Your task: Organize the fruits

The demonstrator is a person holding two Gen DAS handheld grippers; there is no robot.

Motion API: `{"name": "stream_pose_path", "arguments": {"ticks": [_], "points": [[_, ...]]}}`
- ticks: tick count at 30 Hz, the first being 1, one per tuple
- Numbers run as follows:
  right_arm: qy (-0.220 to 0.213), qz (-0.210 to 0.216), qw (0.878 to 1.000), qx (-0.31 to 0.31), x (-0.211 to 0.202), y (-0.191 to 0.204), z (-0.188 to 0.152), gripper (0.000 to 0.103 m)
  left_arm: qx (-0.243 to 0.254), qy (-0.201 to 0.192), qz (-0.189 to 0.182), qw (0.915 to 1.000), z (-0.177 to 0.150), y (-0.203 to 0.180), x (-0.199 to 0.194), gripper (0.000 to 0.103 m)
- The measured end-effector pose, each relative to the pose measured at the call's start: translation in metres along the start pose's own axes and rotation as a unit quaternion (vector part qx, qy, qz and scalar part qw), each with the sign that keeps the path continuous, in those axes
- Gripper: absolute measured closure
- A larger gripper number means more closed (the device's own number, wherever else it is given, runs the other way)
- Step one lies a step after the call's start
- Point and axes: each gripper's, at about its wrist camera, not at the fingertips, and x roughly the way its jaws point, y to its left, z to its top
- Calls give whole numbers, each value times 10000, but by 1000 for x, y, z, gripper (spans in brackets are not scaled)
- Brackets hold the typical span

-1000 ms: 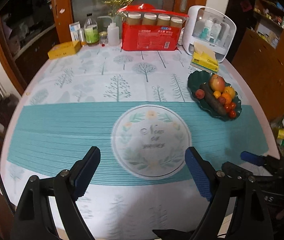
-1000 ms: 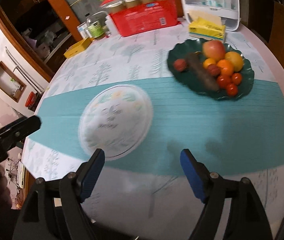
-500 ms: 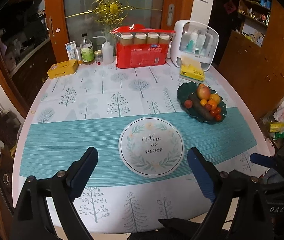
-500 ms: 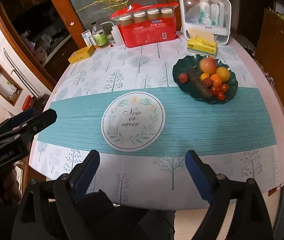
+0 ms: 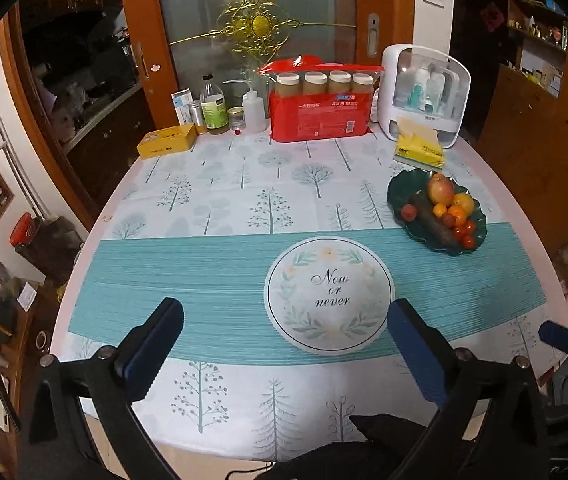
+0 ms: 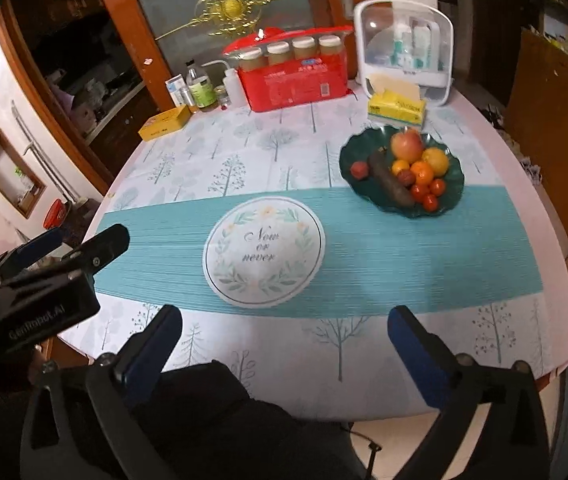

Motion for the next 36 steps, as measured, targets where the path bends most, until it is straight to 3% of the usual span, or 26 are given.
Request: {"name": "stream_pose_path", "arguments": {"ticks": [3, 14, 36], "points": [[73, 50, 10000, 9, 4, -2, -5, 0, -78, -31, 70, 9999, -2, 1, 0, 2], [-268, -69, 9996, 26, -8, -6, -4, 0, -38, -133, 72, 9999, -2, -6, -7, 1], [-168, -27, 9997, -146, -1, -7, 7, 0, -101, -55, 68, 9999, 3, -4, 5, 1]]}}
